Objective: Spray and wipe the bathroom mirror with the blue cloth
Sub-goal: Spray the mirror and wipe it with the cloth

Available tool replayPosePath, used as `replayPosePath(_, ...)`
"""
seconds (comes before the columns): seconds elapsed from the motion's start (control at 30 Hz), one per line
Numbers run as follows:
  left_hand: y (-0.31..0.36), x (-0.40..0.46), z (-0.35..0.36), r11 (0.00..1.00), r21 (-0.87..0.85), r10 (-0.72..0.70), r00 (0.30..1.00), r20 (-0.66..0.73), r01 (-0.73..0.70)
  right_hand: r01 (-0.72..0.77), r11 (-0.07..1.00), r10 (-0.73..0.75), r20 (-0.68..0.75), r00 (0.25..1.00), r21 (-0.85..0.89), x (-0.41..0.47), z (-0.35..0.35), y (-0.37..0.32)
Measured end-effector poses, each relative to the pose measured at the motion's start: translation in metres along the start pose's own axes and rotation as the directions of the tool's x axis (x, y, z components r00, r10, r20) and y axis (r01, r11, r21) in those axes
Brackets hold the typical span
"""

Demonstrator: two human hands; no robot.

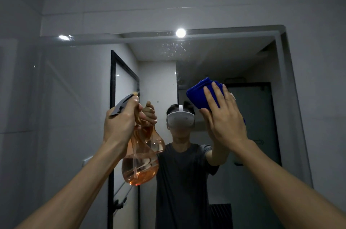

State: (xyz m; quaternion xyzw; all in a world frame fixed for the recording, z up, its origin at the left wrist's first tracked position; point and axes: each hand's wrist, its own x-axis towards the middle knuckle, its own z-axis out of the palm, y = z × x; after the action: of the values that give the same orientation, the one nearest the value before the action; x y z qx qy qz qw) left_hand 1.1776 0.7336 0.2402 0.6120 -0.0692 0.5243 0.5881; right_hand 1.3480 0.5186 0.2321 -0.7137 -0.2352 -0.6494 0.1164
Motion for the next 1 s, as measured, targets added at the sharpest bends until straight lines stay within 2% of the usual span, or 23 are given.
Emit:
replayPosePath(0.17,0.001,0.009,0.0,0.995,-0.097,0.0,0.998,0.059,0.005,-0.017,0.999,0.016,0.004,1.0,0.038,0.018,-0.003,0.008)
replayPosePath(0.33,0.01,0.019,-0.01,0.987,-0.156,0.048,0.989,0.14,-0.026,-0.273,0.953,0.279,-0.026,0.96,0.133,0.081,-0.011,0.019)
replayPosePath(0.47,0.014,0.026,-0.032,0.981,-0.193,0.054,0.985,0.164,-0.022,-0.339,0.921,0.356,-0.061,0.932,0.194,0.116,-0.009,-0.02)
replayPosePath(0.57,0.011,0.031,-0.05,0.987,-0.153,0.062,0.985,0.159,-0.037,-0.254,0.957,0.266,-0.074,0.961,0.137,0.112,0.003,-0.072)
replayPosePath(0.67,0.007,0.033,-0.064,0.987,-0.156,0.05,0.987,0.15,-0.026,-0.052,0.997,0.054,-0.035,0.998,0.054,0.083,0.018,-0.117)
replayPosePath(0.73,0.006,0.03,-0.068,0.983,-0.183,0.035,0.988,0.152,-0.007,0.085,0.995,-0.085,-0.003,0.996,0.043,0.058,0.026,-0.133)
replayPosePath(0.9,0.007,0.021,-0.062,0.973,-0.225,0.0,0.978,0.208,0.048,0.35,0.937,-0.35,0.058,0.935,0.009,0.032,0.028,-0.125)
replayPosePath(1.0,0.009,0.026,-0.052,0.964,-0.253,-0.03,0.977,0.209,0.083,0.345,0.939,-0.343,0.074,0.937,-0.018,0.055,0.025,-0.1)
